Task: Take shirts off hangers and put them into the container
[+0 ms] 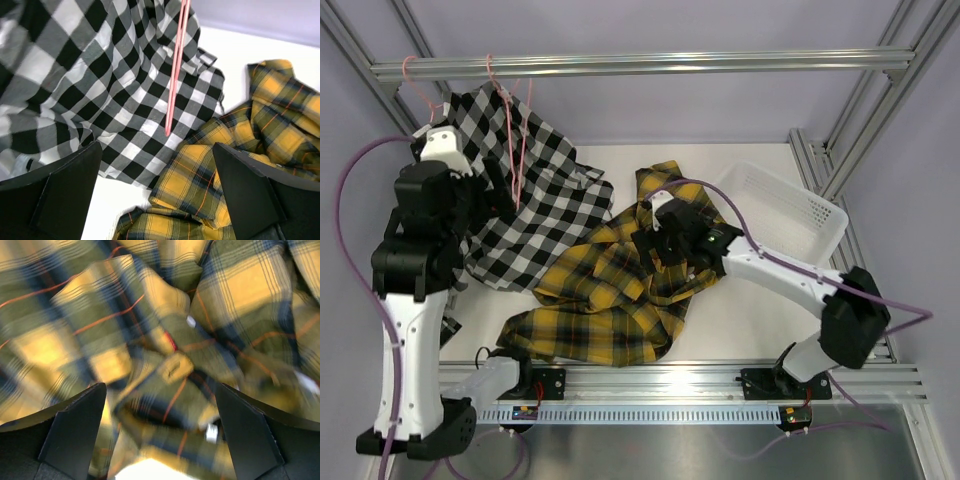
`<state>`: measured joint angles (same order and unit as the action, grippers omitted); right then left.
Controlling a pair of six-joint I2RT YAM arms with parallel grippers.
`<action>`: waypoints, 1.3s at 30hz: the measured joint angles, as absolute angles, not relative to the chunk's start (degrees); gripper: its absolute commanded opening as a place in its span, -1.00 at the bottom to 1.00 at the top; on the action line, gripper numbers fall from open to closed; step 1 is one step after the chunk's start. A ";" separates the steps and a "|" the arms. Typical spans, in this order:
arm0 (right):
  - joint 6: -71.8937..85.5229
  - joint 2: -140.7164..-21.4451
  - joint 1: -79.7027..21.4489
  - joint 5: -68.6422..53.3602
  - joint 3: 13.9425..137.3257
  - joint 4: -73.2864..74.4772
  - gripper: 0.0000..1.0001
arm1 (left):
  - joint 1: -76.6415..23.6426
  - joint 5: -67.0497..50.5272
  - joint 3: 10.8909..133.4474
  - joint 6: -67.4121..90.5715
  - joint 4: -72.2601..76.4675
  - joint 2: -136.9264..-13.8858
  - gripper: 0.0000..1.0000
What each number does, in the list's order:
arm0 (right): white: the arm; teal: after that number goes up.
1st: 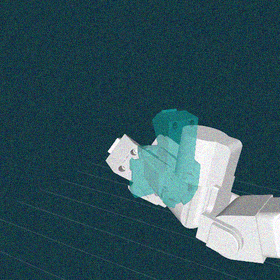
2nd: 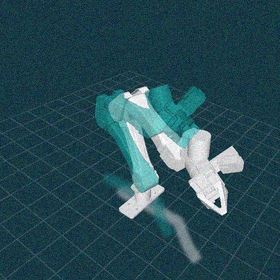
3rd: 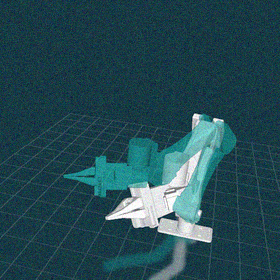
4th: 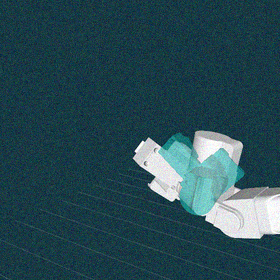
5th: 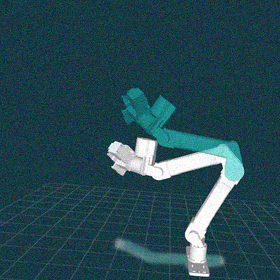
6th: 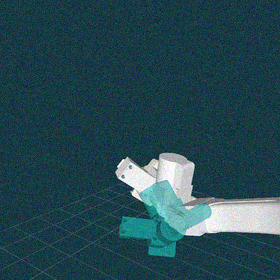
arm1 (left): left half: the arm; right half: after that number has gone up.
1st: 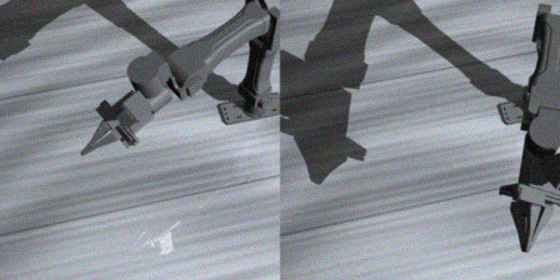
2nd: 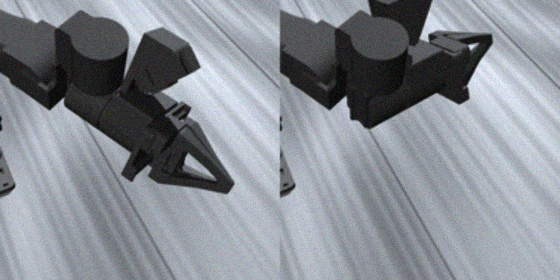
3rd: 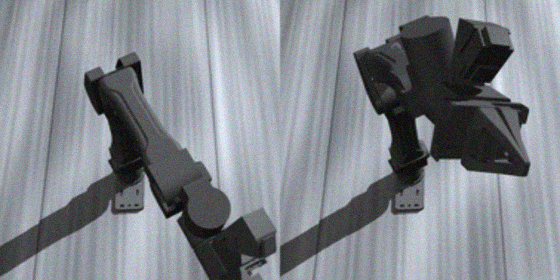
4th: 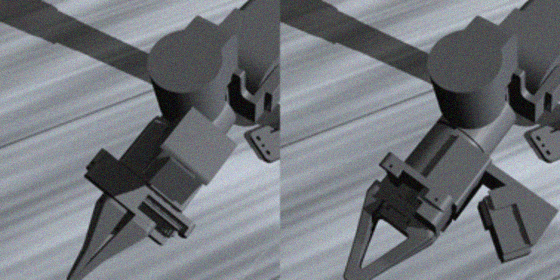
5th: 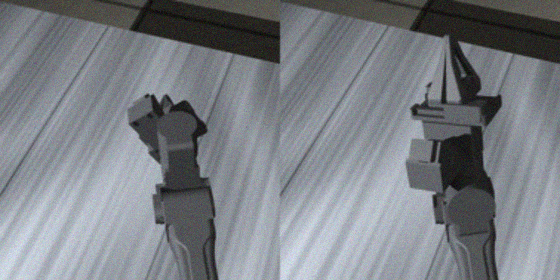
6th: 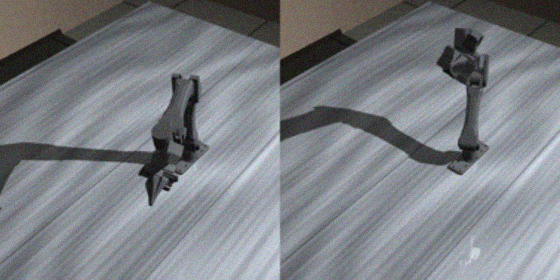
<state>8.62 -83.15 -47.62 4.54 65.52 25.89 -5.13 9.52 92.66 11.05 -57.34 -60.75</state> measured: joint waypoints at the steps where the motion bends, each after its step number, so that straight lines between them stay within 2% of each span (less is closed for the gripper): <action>1: 9.10 -85.80 -47.68 5.48 66.37 25.06 0.99 | -5.13 9.52 91.94 11.05 -57.36 -58.61 0.98; 8: 14.15 -101.30 -47.75 11.03 70.17 22.92 0.99 | -5.10 7.77 82.46 11.09 -56.90 -45.39 0.98; 13: 16.95 -108.95 -47.75 10.70 71.57 22.17 0.99 | -5.10 5.67 77.56 11.09 -56.80 -43.42 0.98; 15: 17.61 -110.54 -47.77 10.09 71.55 22.09 0.90 | -5.10 5.10 76.31 11.16 -56.73 -43.38 0.98; 16: 17.80 -110.65 -47.88 10.22 71.57 21.85 0.69 | -5.10 4.86 76.03 11.20 -56.77 -43.38 0.98; 17: 18.02 -110.61 -47.94 9.89 71.55 21.76 0.57 | -5.10 4.67 75.92 11.25 -56.75 -43.38 0.98; 18: 18.13 -110.61 -48.01 9.93 71.42 21.58 0.31 | -5.10 4.56 75.92 11.27 -56.60 -43.40 0.98; 19: 18.17 -110.45 -48.10 10.00 71.05 21.21 -0.17 | -5.10 4.34 75.92 11.44 -56.34 -43.51 0.98; 22: 18.81 -109.43 -49.01 9.85 69.12 19.40 -0.62 | -5.10 3.53 75.92 11.88 -55.48 -43.62 0.98; 23: 18.90 -108.97 -49.67 9.72 68.38 18.85 -0.90 | -5.10 3.25 75.92 11.97 -55.31 -43.77 0.98; 24: 18.83 -108.44 -50.43 9.47 67.61 18.44 -1.00 | -5.10 3.03 75.92 12.05 -55.11 -43.88 0.98; 29: 19.11 -102.50 -54.94 6.74 61.91 19.31 -1.00 | -5.10 2.20 75.92 12.36 -53.93 -44.95 0.98; 33: 19.03 -90.65 -56.34 6.63 59.81 27.24 -1.00 | -5.10 0.95 76.20 12.60 -53.89 -45.98 0.98; 39: 16.51 -72.12 -54.28 16.73 72.14 41.32 -1.00 | -5.10 0.12 77.91 12.75 -53.45 -47.03 0.98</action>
